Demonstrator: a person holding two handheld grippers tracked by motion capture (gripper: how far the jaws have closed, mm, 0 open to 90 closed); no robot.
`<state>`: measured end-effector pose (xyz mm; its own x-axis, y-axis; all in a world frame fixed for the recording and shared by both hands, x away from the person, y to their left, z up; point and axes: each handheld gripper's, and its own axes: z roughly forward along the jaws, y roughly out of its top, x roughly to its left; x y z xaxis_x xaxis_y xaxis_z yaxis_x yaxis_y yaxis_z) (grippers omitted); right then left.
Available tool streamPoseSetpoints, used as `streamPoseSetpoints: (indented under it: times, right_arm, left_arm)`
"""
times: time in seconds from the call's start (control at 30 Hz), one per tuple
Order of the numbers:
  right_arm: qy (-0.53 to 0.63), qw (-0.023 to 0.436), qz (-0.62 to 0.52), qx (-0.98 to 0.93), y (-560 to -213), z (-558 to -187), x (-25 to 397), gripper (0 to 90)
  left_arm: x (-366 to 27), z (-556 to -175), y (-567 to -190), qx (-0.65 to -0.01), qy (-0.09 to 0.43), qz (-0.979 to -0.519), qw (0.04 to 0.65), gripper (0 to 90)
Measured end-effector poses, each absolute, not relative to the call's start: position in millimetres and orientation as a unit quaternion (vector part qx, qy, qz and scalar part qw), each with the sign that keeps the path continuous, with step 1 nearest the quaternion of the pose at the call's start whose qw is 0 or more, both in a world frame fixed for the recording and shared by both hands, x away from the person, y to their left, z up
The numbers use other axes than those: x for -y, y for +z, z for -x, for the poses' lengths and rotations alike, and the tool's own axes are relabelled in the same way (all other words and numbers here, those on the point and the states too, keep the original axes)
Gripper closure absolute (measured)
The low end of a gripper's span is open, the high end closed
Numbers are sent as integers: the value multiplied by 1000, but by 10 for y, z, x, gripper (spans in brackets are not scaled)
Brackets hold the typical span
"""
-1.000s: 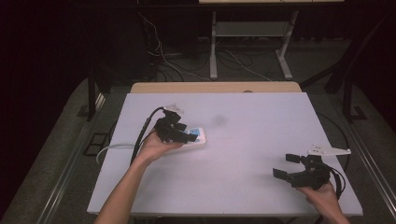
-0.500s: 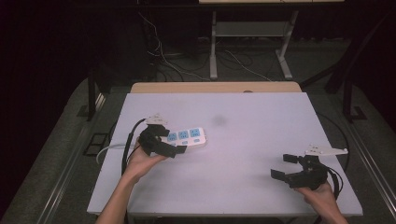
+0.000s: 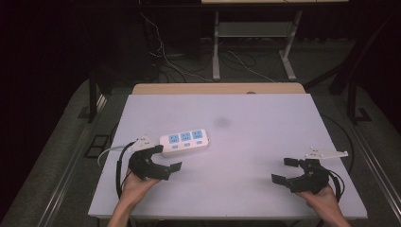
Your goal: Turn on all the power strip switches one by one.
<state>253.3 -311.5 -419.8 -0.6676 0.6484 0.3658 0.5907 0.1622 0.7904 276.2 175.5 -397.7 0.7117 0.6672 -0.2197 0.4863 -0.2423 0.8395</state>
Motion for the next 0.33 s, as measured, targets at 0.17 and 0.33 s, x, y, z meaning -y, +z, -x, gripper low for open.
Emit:
streamPoseSetpoints:
  times: [0.17, 0.33]
  right_arm:
    - [503, 27, -408, -761, -4198, -2526, 3112, 4]
    - [504, 27, -405, -762, -4195, -2505, 3094, 4]
  left_arm:
    - [-1765, -2655, -4019, -365, 95, -775, 508, 0]
    - [-1776, -2660, -4055, -369, 92, -772, 509, 0]
